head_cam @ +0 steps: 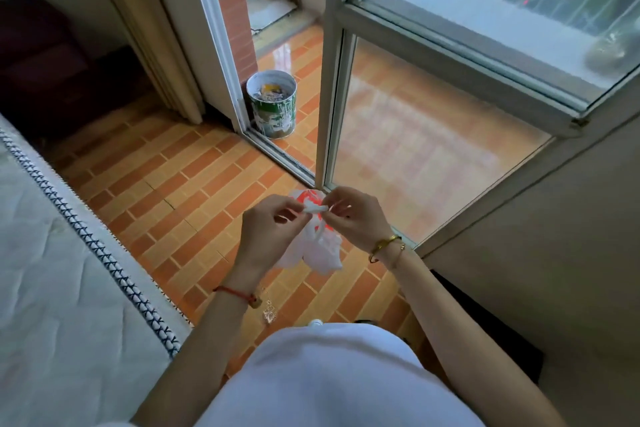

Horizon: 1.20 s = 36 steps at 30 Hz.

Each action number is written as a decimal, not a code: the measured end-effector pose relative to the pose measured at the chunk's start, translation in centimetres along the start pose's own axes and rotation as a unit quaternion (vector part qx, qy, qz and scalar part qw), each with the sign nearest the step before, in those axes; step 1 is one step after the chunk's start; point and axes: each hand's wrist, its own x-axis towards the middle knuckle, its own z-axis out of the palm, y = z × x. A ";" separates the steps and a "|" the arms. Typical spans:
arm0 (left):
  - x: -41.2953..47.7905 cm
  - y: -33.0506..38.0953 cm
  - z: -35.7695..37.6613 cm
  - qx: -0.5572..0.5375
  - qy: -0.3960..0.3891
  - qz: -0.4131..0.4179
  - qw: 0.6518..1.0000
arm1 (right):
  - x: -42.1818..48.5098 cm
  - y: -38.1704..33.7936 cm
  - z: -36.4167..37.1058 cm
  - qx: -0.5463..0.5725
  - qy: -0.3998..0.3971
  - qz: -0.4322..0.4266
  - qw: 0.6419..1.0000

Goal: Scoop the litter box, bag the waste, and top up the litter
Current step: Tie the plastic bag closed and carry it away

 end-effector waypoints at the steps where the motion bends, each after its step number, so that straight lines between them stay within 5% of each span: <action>1: 1.3 -0.2 -0.2 -0.001 0.005 -0.005 1.000 | 1.4 0.1 0.1 0.002 -0.002 -0.003 1.000; 23: 33.9 -9.6 -4.8 0.036 0.116 -0.081 0.989 | 40.1 3.9 4.1 -0.010 -0.154 -0.095 0.983; 36: 53.7 -16.1 -7.7 0.033 0.136 -0.114 0.984 | 60.1 4.6 8.2 -0.051 -0.094 -0.091 0.990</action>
